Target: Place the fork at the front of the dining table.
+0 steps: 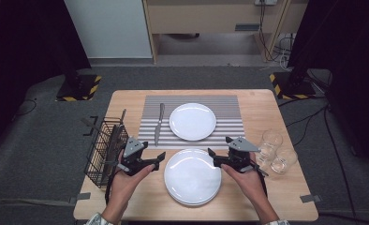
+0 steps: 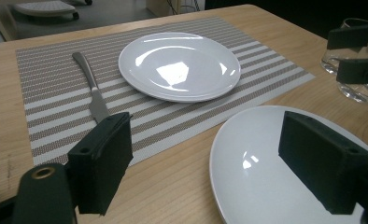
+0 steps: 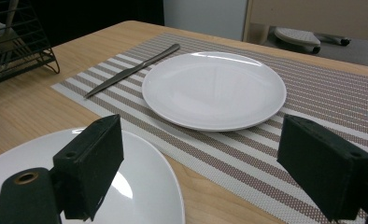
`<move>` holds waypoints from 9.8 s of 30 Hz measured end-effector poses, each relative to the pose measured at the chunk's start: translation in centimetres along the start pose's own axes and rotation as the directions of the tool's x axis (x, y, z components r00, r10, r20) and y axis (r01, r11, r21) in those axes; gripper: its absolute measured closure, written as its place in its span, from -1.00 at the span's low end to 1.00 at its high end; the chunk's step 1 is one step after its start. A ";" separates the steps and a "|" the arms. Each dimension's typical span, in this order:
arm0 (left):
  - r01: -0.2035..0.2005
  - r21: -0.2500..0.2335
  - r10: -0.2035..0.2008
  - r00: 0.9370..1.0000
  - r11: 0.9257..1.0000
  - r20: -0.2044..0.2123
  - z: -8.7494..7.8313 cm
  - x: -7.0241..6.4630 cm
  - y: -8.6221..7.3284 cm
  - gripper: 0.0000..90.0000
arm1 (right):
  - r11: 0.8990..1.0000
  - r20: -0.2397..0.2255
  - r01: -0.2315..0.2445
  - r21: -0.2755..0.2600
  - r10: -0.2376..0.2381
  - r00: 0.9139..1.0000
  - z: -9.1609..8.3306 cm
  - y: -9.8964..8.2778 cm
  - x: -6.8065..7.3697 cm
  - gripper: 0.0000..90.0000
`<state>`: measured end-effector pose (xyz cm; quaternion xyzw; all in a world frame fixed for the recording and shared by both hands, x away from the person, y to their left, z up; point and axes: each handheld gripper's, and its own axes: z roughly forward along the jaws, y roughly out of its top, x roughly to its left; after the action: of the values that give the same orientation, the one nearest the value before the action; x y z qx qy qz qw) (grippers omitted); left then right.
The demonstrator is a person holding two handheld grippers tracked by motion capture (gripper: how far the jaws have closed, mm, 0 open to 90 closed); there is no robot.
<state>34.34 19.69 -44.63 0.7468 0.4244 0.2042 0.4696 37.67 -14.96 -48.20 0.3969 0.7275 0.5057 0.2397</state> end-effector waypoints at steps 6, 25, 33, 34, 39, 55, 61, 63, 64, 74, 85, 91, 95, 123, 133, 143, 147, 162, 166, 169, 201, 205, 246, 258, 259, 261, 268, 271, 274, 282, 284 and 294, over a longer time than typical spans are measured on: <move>-0.008 0.002 0.008 1.000 1.000 0.011 -0.8 -0.5 0.0 -0.63 | 1.000 0.001 0.001 -0.003 -0.001 1.000 0.0 0.1 -0.1 -0.69; 0.002 -0.039 -0.003 1.000 0.999 -0.009 -4.8 -0.5 0.4 -0.62 | 1.000 0.002 0.002 -0.012 -0.002 1.000 -0.4 0.4 -0.1 -0.68; 0.013 -0.046 -0.014 1.000 0.999 -0.025 -6.4 0.0 0.2 -0.61 | 1.000 0.004 -0.003 -0.014 0.003 1.000 -0.5 0.5 -0.3 -0.69; 0.014 -0.051 -0.016 1.000 0.999 -0.024 -6.6 0.1 0.2 -0.61 | 1.000 0.004 -0.002 -0.014 0.002 1.000 -0.5 0.5 -0.2 -0.69; 0.020 -0.060 -0.021 0.999 0.998 -0.026 -7.4 0.4 0.2 -0.61 | 1.000 0.003 0.000 -0.010 0.000 1.000 -0.4 0.4 -0.1 -0.69; 0.021 -0.085 -0.025 0.999 0.996 -0.044 -9.2 1.3 0.5 -0.61 | 1.000 0.003 0.003 -0.005 -0.003 1.000 -0.2 0.3 0.0 -0.69; 0.024 -0.101 -0.031 0.997 0.995 -0.071 -10.0 2.4 0.9 -0.61 | 1.000 0.006 0.004 -0.006 -0.004 1.000 -0.2 0.3 -0.1 -0.68; 0.029 -0.112 -0.038 0.996 0.993 -0.078 -10.4 2.8 1.2 -0.61 | 1.000 0.005 0.002 -0.004 -0.002 1.000 -0.2 0.3 -0.1 -0.69; 0.034 -0.118 -0.044 0.996 0.992 -0.079 -10.6 3.1 1.3 -0.61 | 1.000 0.005 0.002 -0.004 -0.002 1.000 -0.2 0.3 -0.1 -0.69; 0.050 -0.160 -0.070 0.991 0.986 -0.116 -12.3 5.2 2.3 -0.61 | 1.000 0.006 0.004 -0.002 -0.004 1.000 -0.2 0.3 -0.1 -0.68; 0.068 -0.157 -0.091 0.985 0.985 -0.145 -12.7 7.2 2.3 -0.61 | 1.000 0.007 0.006 0.002 -0.006 1.000 -0.2 0.2 -0.2 -0.69; 0.069 -0.161 -0.097 0.981 0.985 -0.170 -13.0 8.0 2.7 -0.62 | 1.000 0.008 0.004 0.002 -0.004 1.000 -0.1 0.2 -0.2 -0.69; 0.072 -0.170 -0.104 0.977 0.983 -0.184 -13.3 8.7 3.1 -0.62 | 1.000 0.008 0.004 0.002 -0.004 1.000 -0.1 0.2 -0.2 -0.68; 0.112 -0.163 -0.151 0.954 0.980 -0.258 -13.5 13.2 2.6 -0.62 | 1.000 0.008 0.007 0.007 -0.007 1.000 -0.1 0.1 -0.2 -0.68; 0.137 -0.161 -0.176 0.950 0.977 -0.260 -11.8 16.0 2.7 -0.47 | 1.000 0.009 0.003 0.014 -0.003 1.000 0.1 -0.1 -0.4 -0.68; 0.191 -0.191 -0.234 0.943 0.963 -0.237 -10.6 18.0 2.3 -0.24 | 1.000 0.009 0.001 0.016 -0.002 1.000 0.1 -0.1 -0.4 -0.68; 0.186 -0.189 -0.228 0.946 0.964 -0.229 -10.2 18.2 2.1 -0.08 | 1.000 0.010 0.002 0.017 -0.002 1.000 0.1 -0.2 -0.5 -0.68; 0.188 -0.188 -0.228 0.948 0.964 -0.224 -9.6 19.0 1.5 0.39 | 1.000 0.007 0.005 0.021 -0.005 1.000 0.2 -0.2 -0.4 -0.68; 0.180 -0.190 -0.221 0.950 0.965 -0.220 -9.6 19.1 1.5 0.53 | 1.000 0.005 0.006 0.023 -0.006 1.000 0.3 -0.2 -0.3 -0.68; 0.176 -0.190 -0.215 0.954 0.966 -0.210 -9.6 19.2 1.6 0.62 | 1.000 0.006 0.004 0.024 -0.004 1.000 0.3 -0.3 -0.3 -0.68; 0.220 -0.202 -0.248 0.960 0.954 -0.128 -8.8 20.1 2.2 0.88 | 1.000 0.005 -0.001 0.029 0.001 1.000 0.4 -0.4 -0.4 -0.68; 0.218 -0.201 -0.245 0.962 0.955 -0.120 -8.7 20.0 2.4 0.89 | 1.000 0.004 0.001 0.030 -0.001 1.000 0.4 -0.4 -0.4 -0.68; 0.164 -0.269 -0.200 0.974 0.949 -0.109 -11.1 18.2 5.1 0.92 | 1.000 0.002 0.007 0.022 -0.007 1.000 0.4 -0.2 0.0 -0.68; 0.151 -0.284 -0.189 0.976 0.947 -0.111 -12.1 17.6 5.6 0.92 | 1.000 -0.004 0.006 0.010 -0.006 1.000 0.2 0.1 0.2 -0.67; 0.150 -0.283 -0.187 0.976 0.947 -0.108 -12.2 17.6 5.7 0.92 | 1.000 -0.003 0.006 0.010 -0.006 1.000 0.2 0.1 0.2 -0.67; 0.145 -0.284 -0.183 0.977 0.948 -0.111 -12.3 17.5 5.8 0.92 | 1.000 -0.004 0.007 0.010 -0.007 1.000 0.1 0.2 0.2 -0.67; 0.138 -0.283 -0.174 0.979 0.949 -0.106 -12.7 17.2 6.2 0.92 | 1.000 -0.006 0.010 0.007 -0.010 1.000 0.1 0.3 0.4 -0.67; 0.135 -0.288 -0.172 0.980 0.948 -0.105 -13.0 17.0 6.4 0.92 | 1.000 -0.007 0.011 0.005 -0.011 1.000 0.1 0.3 0.4 -0.67; 0.132 -0.293 -0.170 0.980 0.947 -0.108 -13.2 17.0 6.5 0.92 | 1.000 -0.007 0.008 0.006 -0.008 1.000 0.1 0.3 0.4 -0.67; 0.122 -0.288 -0.160 0.981 0.950 -0.114 -13.8 17.0 7.4 0.92 | 1.000 -0.004 0.002 0.006 -0.002 1.000 0.2 0.3 0.3 -0.67; 0.117 -0.289 -0.156 0.981 0.950 -0.115 -14.0 16.9 7.7 0.92 | 1.000 -0.005 0.002 0.005 -0.002 1.000 0.2 0.3 0.3 -0.67; 0.091 -0.313 -0.126 0.988 0.945 -0.092 -14.2 15.7 8.9 0.92 | 1.000 -0.002 0.002 0.008 -0.002 1.000 0.1 0.2 0.2 -0.67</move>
<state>37.00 38.39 -31.57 0.6273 0.4532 0.2828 0.5666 37.76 -14.72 -48.02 0.3965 0.7302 0.5030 0.2379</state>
